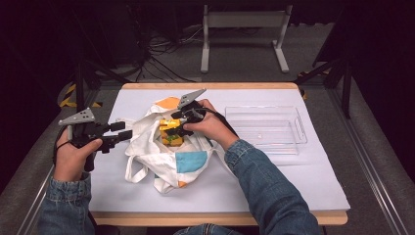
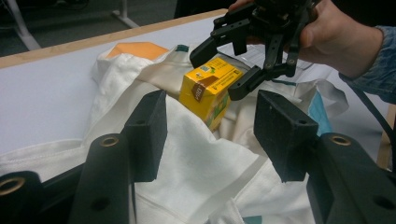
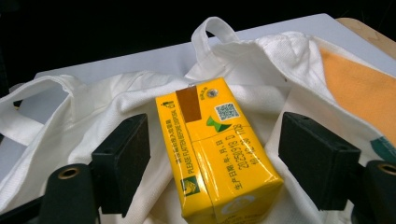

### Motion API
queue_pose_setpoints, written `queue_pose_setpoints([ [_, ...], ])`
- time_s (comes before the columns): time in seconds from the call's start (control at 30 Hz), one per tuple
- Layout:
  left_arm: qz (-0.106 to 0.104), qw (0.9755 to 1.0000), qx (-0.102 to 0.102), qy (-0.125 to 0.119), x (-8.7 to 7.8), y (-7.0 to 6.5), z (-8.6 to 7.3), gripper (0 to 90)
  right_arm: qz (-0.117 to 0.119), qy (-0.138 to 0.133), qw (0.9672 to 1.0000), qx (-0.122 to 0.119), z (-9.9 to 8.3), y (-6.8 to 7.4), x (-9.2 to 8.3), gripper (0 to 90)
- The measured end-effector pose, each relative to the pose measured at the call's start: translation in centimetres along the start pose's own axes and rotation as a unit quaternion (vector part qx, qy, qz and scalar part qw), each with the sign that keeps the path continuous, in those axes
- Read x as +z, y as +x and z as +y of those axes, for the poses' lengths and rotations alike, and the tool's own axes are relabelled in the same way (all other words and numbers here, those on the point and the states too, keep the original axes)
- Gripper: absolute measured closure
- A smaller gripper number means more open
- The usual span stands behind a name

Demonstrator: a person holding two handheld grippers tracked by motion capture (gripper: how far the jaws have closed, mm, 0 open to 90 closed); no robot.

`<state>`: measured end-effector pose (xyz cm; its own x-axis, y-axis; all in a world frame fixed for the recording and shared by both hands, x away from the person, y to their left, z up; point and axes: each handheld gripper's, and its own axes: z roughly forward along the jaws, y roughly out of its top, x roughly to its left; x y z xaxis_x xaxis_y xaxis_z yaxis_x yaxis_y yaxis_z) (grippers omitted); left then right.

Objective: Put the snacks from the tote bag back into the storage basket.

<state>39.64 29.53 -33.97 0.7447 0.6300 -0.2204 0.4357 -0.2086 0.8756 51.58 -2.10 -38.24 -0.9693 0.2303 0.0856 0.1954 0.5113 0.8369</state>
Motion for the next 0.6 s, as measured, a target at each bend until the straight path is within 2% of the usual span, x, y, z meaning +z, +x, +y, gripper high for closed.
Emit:
queue_pose_setpoints([
  [0.3,0.001,1.0,0.003,0.0,0.0,0.2,0.0,45.4,0.0,-0.002,1.0,-0.002,-1.2,-0.2,0.8,26.5],
  [0.6,0.003,1.0,0.002,0.0,0.0,0.2,-0.1,45.2,0.009,-0.015,0.9998,-0.012,-1.4,-0.3,0.8,30.5],
])
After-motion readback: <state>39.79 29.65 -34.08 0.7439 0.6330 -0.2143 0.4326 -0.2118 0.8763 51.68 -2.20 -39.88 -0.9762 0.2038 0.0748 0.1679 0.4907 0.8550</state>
